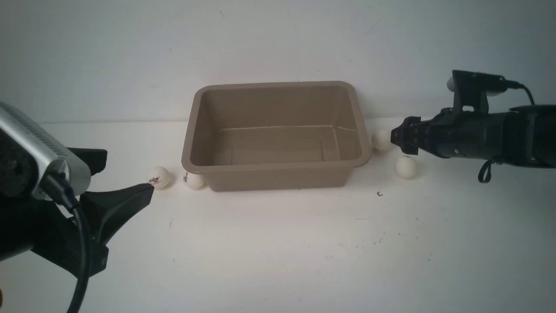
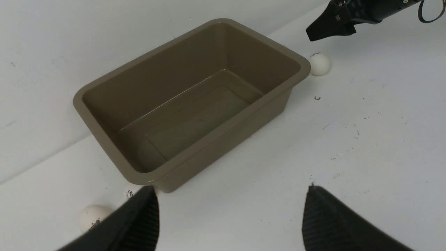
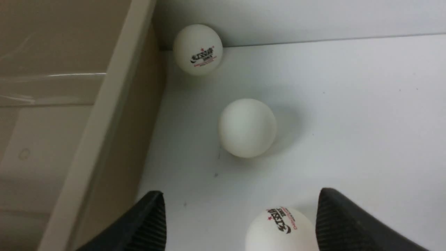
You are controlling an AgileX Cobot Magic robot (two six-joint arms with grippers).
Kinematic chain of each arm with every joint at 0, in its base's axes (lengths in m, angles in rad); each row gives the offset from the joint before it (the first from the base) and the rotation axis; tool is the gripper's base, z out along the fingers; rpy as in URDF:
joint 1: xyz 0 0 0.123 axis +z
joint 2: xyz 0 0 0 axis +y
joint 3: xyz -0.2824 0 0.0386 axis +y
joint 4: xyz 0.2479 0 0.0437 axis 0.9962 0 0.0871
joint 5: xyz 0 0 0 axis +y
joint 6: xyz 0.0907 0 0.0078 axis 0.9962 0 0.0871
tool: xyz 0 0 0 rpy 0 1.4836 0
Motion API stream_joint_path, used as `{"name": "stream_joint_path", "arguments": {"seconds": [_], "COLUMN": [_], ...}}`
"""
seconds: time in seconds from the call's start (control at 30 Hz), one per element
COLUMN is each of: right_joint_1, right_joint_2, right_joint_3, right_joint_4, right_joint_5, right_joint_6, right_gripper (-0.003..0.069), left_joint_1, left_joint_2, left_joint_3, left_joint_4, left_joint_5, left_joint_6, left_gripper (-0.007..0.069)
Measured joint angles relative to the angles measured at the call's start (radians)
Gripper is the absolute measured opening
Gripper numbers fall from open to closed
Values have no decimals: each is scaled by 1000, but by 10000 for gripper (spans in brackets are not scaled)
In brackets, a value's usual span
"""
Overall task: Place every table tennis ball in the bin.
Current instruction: Use the right arm to clamp the table tennis ball closest to it
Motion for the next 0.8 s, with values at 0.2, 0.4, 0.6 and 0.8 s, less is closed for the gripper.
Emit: {"name": "stream_joint_path", "arguments": {"seconds": [0.2,0.4,0.6,0.8], "right_joint_1": [0,0,0,0], "right_joint_2": [55,112,120,173], "right_joint_3": [0,0,-2,-43], "right_joint_4": [0,0,0,0], "right_joint_5": [-1,-23,-45,-52], "right_joint_6": [0,-18,-31,-50], "right_gripper": [519,519,519,519], "left_joint_1": [0,0,0,0], "left_joint_2": [0,0,0,0], "left_joint_3": [0,0,0,0], "left_joint_4": [0,0,0,0], "left_joint_5": [1,4,4,4], "left_joint_6": [0,0,0,0], "left_gripper": [499,499,499,499]}}
